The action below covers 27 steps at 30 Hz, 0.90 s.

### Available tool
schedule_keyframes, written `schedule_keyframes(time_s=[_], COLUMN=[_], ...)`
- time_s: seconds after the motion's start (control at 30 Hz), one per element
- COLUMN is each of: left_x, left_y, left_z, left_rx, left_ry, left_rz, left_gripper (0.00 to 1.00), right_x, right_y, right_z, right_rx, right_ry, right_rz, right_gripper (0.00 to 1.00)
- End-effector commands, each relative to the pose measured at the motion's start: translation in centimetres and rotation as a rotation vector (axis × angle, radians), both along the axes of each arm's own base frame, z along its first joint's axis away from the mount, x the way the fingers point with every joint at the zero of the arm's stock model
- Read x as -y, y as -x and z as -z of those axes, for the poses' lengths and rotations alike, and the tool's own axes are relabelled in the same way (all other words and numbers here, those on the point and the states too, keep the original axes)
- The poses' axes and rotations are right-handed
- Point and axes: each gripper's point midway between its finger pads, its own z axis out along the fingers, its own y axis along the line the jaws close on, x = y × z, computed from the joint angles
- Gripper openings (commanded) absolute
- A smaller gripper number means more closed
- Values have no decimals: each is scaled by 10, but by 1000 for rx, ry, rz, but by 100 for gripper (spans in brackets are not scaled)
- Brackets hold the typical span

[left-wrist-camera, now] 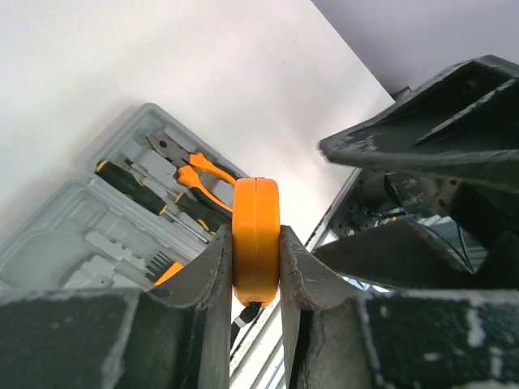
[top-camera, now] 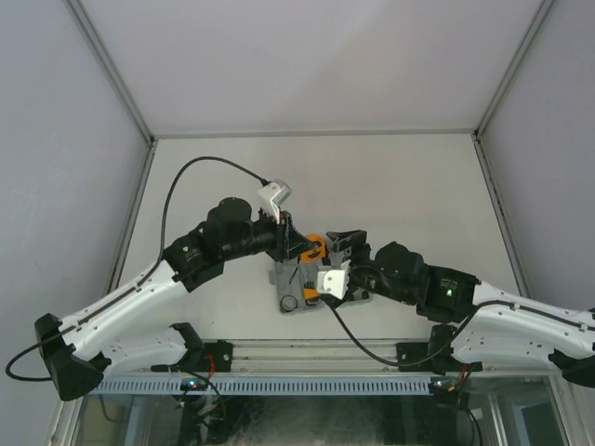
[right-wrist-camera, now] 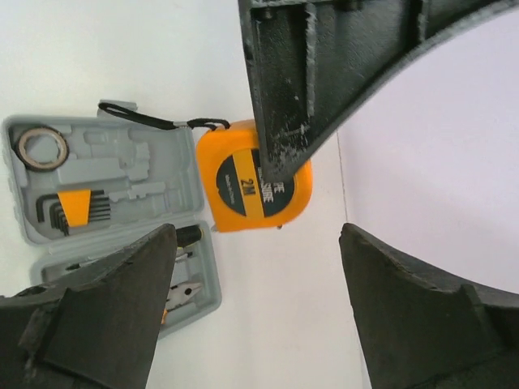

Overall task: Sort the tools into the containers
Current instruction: Place the engineering item in the storage box.

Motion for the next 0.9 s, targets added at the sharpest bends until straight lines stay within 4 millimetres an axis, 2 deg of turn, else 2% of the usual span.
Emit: schedule_keyframes(time_s=[0.0, 0.1, 0.23, 0.4, 0.5, 0.63, 0.73, 0.87], left_x=[-12, -16, -24, -38, -46, -52, -52, -48], left_y=[-13, -15, -21, -26, -29, -31, -31, -29], left_z=[-30, -31, -37, -51, -54, -58, -60, -62], left_rx=[94, 99, 120, 163, 168, 173, 167, 157], left_ry=[49, 53, 76, 122, 140, 166, 178, 197], left_rz=[-74, -97, -149, -221, -256, -283, -282, -262], left_gripper=[0, 0, 0, 0, 0, 0, 0, 0], right_x=[3, 4, 2, -7, -7, -8, -11, -15], right_y=[9, 10, 9, 11, 2, -6, -7, -15], right_z=[-13, -15, -31, -47, -49, -58, -66, -79], right_rx=[-89, -137, -268, -482, -596, -706, -726, -751], right_ry=[-157, -247, -463, -687, -811, -928, -965, -1047], right_rz=[33, 69, 157, 235, 351, 443, 432, 432], right_gripper=[82, 84, 84, 71, 66, 71, 75, 75])
